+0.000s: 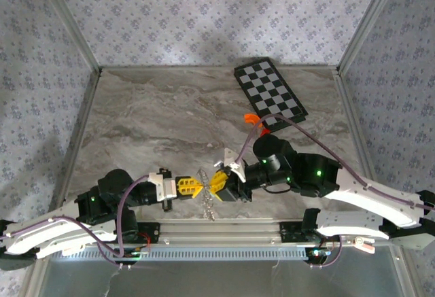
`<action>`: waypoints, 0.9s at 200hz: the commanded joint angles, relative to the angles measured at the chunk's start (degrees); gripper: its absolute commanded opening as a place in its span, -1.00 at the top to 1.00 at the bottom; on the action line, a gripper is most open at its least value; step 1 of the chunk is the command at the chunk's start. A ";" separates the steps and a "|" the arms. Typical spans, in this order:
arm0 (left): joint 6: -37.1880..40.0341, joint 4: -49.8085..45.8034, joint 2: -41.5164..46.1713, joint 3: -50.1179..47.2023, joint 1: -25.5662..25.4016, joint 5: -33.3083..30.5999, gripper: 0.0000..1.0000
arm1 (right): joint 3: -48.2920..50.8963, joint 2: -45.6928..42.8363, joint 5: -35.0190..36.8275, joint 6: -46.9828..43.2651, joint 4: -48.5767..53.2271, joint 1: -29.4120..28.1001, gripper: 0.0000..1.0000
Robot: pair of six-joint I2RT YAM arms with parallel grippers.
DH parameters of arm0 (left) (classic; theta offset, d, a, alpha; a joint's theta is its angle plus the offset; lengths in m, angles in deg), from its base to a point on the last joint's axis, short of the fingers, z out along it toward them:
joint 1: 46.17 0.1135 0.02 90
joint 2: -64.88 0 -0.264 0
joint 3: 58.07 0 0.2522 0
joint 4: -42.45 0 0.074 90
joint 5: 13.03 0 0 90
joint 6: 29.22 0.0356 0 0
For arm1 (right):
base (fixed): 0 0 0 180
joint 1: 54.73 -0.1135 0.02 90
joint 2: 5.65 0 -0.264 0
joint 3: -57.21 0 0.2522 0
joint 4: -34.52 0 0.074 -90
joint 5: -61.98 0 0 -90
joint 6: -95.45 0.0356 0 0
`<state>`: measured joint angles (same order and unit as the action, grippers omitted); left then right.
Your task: Put the keys on the keyring
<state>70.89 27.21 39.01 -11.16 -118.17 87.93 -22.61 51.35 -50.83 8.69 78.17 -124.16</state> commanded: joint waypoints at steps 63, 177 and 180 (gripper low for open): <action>1.07 2.62 1.34 0.25 0.17 0.84 1.00 | -1.00 -0.02 -0.16 0.18 -0.69 1.04 0.94; 1.32 3.10 3.36 -0.19 0.17 0.01 1.00 | -0.01 0.65 0.06 0.14 2.61 1.57 1.00; 1.32 3.12 3.37 -0.20 0.15 0.02 1.00 | 0.05 0.68 0.12 0.10 2.71 1.65 1.00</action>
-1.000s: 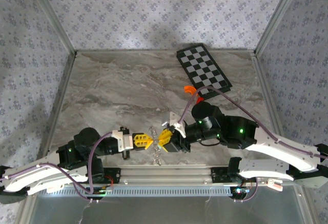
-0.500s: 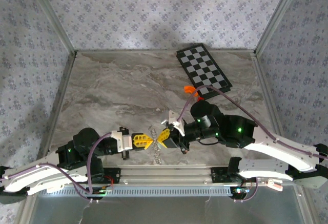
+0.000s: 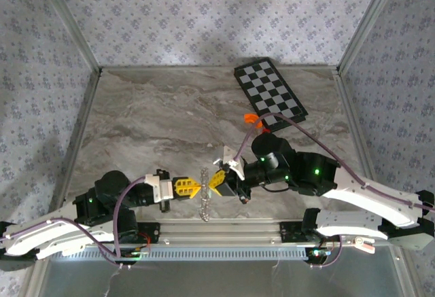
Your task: Put the keys on the keyring
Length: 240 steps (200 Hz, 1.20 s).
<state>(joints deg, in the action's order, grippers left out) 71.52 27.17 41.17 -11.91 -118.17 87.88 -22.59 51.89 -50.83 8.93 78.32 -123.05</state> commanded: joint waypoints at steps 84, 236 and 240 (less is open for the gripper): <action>0.51 4.04 0.07 0.99 0.19 2.35 1.00 | 0.58 2.19 -0.31 -0.32 -0.26 2.16 1.00; 0.68 6.59 -0.78 0.64 0.16 0.04 1.00 | 4.67 -6.75 7.30 -5.40 -5.61 -2.98 0.14; 0.63 6.69 -0.82 0.59 0.18 0.28 1.00 | 4.65 -6.74 7.86 -5.96 -6.06 -3.61 0.14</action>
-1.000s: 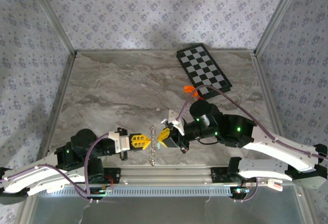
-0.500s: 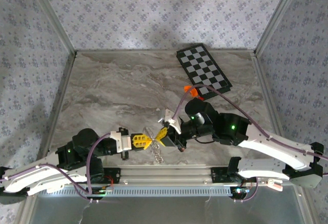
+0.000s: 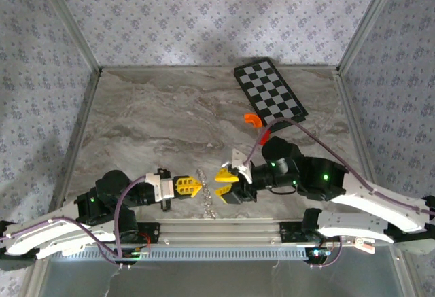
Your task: Put the keys on the keyring
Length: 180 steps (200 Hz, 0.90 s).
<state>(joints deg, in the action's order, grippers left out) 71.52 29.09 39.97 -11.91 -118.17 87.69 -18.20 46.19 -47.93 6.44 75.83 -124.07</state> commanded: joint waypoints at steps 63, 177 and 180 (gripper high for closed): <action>-1.00 7.14 -0.05 0.04 0.19 2.54 1.00 | 1.60 -0.19 11.67 -10.98 -8.85 -7.80 0.12; -1.49 7.42 -0.41 0.37 0.19 3.70 1.00 | 2.55 0.22 13.42 -13.21 -10.84 -7.56 0.24; -1.44 7.42 -0.41 0.38 0.17 3.69 1.00 | 2.50 0.30 13.32 -13.18 -10.78 -7.49 0.25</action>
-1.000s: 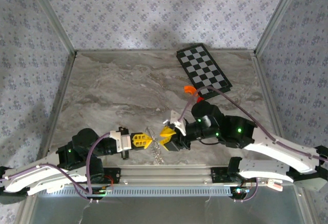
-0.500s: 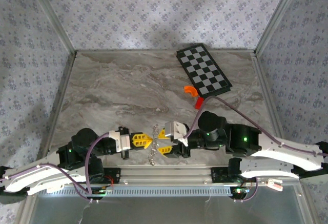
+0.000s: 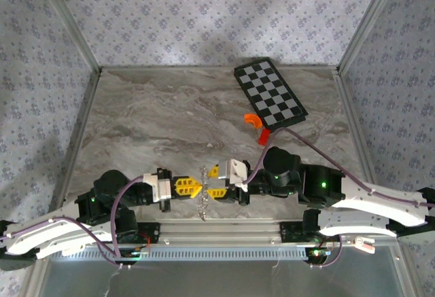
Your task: Put the keys on the keyring
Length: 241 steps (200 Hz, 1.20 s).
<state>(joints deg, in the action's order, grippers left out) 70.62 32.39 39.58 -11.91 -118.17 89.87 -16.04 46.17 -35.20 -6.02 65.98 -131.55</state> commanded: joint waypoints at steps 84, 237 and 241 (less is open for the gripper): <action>-0.62 3.90 -0.12 0.37 0.19 1.42 1.00 | -0.55 1.68 -0.41 -0.75 0.37 0.18 0.72; -0.44 -20.58 2.77 8.19 0.18 -16.41 0.38 | -10.86 5.50 6.38 -0.38 20.47 1.32 1.00; -0.51 -21.07 2.42 8.45 0.13 -16.30 0.37 | -11.70 6.04 6.71 -0.60 21.64 1.32 1.00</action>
<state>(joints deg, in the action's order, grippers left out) 70.67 18.10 42.70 -6.90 -118.17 79.27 -20.97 50.25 -32.19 -6.43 78.00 -130.46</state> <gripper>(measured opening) 0.307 0.051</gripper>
